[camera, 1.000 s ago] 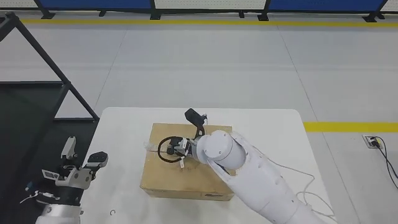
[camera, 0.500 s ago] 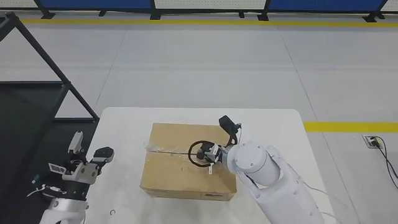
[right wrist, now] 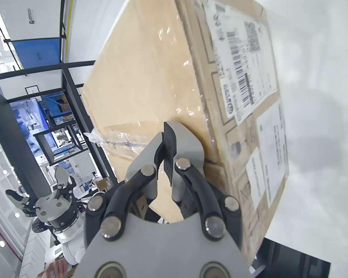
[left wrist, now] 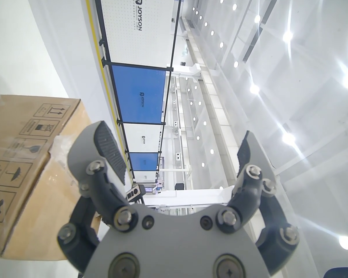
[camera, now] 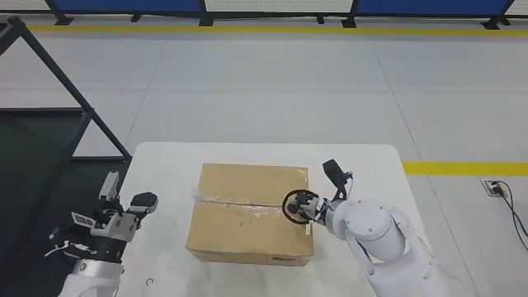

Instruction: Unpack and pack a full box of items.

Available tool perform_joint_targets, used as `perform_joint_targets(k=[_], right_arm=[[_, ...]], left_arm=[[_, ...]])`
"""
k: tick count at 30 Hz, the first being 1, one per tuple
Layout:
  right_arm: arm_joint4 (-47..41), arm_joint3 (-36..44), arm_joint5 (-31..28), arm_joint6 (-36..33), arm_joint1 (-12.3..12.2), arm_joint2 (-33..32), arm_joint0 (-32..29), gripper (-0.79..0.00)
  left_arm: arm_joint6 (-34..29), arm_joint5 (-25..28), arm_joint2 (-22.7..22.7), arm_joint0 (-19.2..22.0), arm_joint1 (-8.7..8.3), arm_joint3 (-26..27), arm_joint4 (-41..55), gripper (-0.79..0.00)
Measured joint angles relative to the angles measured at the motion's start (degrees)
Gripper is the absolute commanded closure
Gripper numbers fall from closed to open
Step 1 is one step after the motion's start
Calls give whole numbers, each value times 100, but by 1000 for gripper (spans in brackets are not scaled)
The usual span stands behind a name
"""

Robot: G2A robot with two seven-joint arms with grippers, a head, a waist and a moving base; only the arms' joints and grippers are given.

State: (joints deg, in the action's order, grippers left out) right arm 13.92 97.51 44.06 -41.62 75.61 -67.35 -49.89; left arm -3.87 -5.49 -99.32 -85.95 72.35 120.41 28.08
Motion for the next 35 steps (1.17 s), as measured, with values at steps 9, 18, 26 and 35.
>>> perform_joint_targets(k=[9,18,26,35], right_arm=[[-944,720,-1254,389,-145,-1468,-989,0],[-2044,67,-3386,66,-245,-2643,-1341,-175],[-2034,89,-3257,83,-244,-2633,-1342,-628],[-2034,89,-3257,83,-244,-2633,-1342,-784]], left_arm=[[331,48,-83,297,16,-50,16,-785],[835,53,-72,539,40,-126,-133,-784],[826,55,-73,536,39,-124,-124,-785],[826,55,-73,536,39,-124,-125,-785]])
